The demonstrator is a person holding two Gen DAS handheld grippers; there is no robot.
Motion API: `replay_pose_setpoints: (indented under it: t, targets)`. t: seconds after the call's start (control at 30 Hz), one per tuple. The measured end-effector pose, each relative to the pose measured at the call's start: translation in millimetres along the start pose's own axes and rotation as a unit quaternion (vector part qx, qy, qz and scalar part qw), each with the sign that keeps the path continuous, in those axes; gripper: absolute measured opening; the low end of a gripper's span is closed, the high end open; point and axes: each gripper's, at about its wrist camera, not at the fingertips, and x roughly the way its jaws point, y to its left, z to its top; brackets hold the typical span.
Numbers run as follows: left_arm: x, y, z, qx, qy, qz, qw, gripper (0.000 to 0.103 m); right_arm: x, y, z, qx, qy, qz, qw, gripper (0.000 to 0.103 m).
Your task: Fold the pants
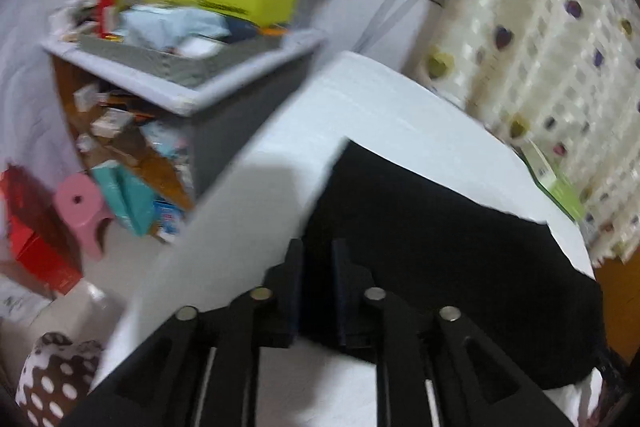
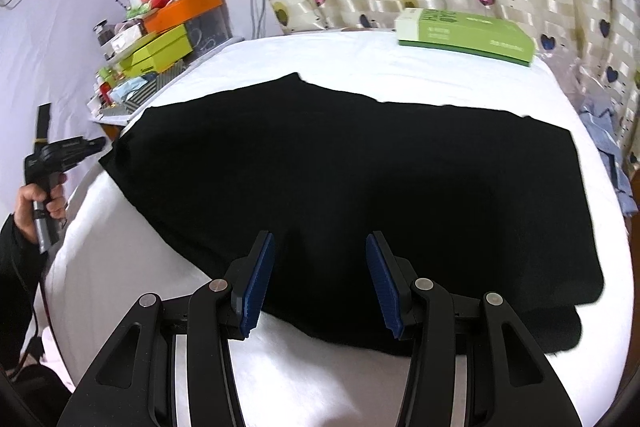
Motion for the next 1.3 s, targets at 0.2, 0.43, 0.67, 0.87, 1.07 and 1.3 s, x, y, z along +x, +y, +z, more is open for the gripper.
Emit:
replay_pose_setpoints:
  t: [0.2, 0.43, 0.67, 0.87, 1.07, 1.3]
  targets:
    - [-33, -26, 5, 0.042, -0.047, -0.019, 0.9978, 0.026, -5, -10, -2, 0.023, -0.008, -0.019, 1.000, 0.049]
    - [7, -90, -8, 0.123, 0.026, -0.046, 0.9910, 0.039, -37, -63, -15, 0.104, -0.032, -0.087, 0.990, 0.049]
    - [10, -70, -15, 0.129, 0.028, 0.019, 0.9911, 0.038, -65, -93, -31, 0.159, -0.058, -0.110, 0.979, 0.049]
    - [-22, -90, -32, 0.134, 0.023, -0.056, 0.9891, 0.038, -65, -124, -40, 0.239, -0.064, -0.085, 0.965, 0.049]
    - [-22, -169, -68, 0.217, 0.057, -0.156, 0.9621, 0.046, -54, -154, -36, 0.317, -0.067, -0.038, 0.945, 0.049]
    - [-25, -244, -113, 0.323, 0.092, -0.231, 0.9131, 0.057, -64, -154, -26, 0.325, -0.080, -0.017, 0.942, 0.010]
